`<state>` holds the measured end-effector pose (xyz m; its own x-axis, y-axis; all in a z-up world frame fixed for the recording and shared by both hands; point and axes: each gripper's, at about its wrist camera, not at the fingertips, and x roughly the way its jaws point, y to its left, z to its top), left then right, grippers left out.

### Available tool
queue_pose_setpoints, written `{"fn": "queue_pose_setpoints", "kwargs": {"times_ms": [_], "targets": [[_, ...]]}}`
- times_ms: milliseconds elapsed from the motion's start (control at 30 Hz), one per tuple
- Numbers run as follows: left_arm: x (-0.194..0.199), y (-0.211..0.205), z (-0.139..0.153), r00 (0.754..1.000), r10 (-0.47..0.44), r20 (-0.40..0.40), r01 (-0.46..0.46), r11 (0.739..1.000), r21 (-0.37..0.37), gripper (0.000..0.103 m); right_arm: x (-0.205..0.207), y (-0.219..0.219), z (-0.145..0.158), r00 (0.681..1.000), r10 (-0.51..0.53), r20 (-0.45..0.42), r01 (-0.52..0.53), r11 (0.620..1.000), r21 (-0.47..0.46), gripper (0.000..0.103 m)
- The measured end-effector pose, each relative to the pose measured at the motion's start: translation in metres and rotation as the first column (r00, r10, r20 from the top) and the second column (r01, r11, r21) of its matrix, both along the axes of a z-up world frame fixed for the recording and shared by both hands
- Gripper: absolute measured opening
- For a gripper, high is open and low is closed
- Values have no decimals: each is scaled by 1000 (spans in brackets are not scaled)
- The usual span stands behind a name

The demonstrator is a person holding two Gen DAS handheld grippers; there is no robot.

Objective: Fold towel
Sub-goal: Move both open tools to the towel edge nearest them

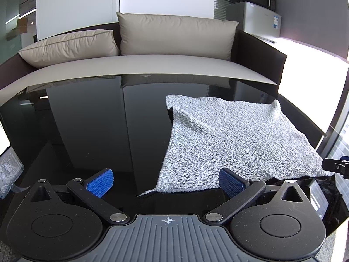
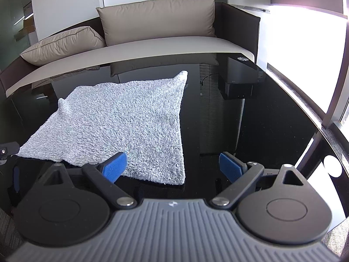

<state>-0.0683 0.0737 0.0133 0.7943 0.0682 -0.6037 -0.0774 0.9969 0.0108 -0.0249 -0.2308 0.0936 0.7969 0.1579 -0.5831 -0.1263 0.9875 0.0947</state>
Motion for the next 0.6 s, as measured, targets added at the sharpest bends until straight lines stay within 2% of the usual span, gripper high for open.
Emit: {"fn": "queue_pose_setpoints", "kwargs": {"times_ms": [267,433,600], "targets": [[-2,0,-1,1000,-14,-2,14,1000,-9,100,-3,-1,0,1000,-4,5,4,1000,-1,94],[-1,0,-4,1000,-23,-13,22,1000,-17,89,-3,-1,0,1000,-1,7,1,1000,-7,94],[0,0,-7,999,-22,-25,22,1000,-18,81,-3,-2,-2,1000,0,-4,0,1000,-11,79]]}}
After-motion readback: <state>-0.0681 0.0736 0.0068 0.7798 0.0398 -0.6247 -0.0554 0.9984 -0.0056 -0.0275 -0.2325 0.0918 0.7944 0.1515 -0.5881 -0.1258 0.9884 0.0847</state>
